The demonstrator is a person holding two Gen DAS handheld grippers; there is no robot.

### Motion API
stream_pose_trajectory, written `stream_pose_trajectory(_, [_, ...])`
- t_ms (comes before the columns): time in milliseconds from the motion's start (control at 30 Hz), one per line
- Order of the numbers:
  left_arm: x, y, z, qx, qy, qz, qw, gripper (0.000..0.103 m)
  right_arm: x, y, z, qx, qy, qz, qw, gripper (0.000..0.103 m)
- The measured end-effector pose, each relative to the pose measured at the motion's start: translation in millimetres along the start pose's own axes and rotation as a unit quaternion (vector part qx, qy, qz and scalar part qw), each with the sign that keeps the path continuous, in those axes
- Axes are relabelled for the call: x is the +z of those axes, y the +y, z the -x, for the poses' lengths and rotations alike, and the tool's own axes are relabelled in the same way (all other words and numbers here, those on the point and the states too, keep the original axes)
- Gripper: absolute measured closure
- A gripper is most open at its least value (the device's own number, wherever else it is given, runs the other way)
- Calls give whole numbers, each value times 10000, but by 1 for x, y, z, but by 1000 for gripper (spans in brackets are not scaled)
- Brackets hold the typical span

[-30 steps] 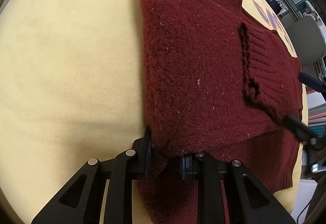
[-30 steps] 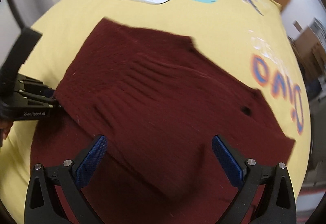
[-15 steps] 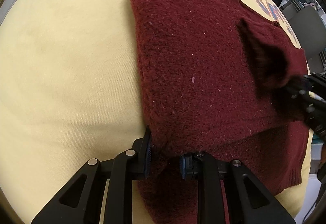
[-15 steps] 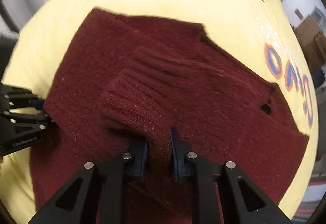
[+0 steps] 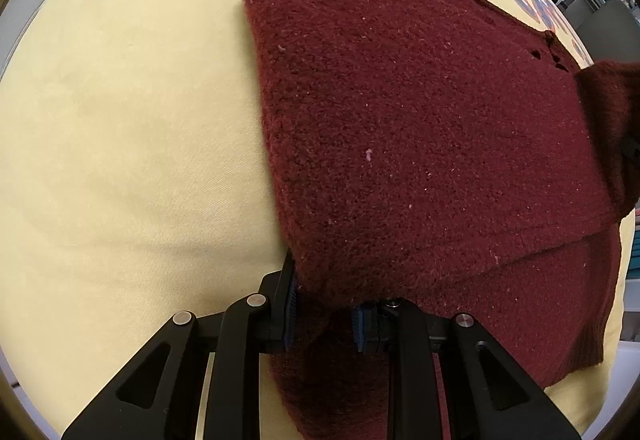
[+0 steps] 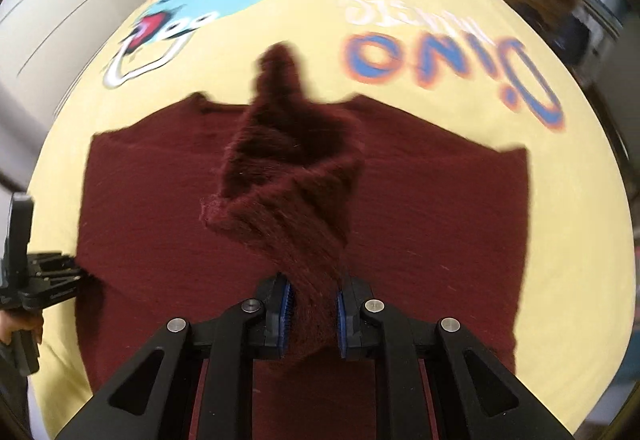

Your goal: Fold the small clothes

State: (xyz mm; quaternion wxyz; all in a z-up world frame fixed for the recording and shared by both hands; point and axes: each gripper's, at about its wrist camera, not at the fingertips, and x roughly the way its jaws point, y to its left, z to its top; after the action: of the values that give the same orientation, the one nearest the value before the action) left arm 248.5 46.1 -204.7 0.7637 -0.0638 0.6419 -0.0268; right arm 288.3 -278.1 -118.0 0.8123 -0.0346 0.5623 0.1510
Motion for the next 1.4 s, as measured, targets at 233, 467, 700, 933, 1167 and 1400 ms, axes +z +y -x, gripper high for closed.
stream_pose_trajectory(233, [-1, -12, -4, 55, 18, 14, 10000, 84, -22, -35, -23, -371, 305, -440, 9979, 86])
stream_pose_trajectory(467, [-4, -12, 0, 101, -8, 12, 9999, 84, -39, -59, -16, -478, 335, -565, 9967, 54])
stream_pose_trajectory(700, [-5, -21, 0, 202, -36, -89, 9997, 84, -20, -75, 24, -638, -71, -782, 9949, 45])
stream_pose_trajectory(933, [-9, -22, 1, 257, -70, -101, 9996, 84, 6, -75, -14, -619, 409, -818, 9939, 43])
stream_pose_trajectory(1167, [-16, -23, 3, 235, -120, -56, 9996, 84, -7, -58, -45, -475, 707, -643, 9943, 73])
stream_pose_trajectory(1400, [-21, -20, 13, 148, -133, -78, 9998, 84, 9, -43, -2, -605, -51, -208, 9979, 92])
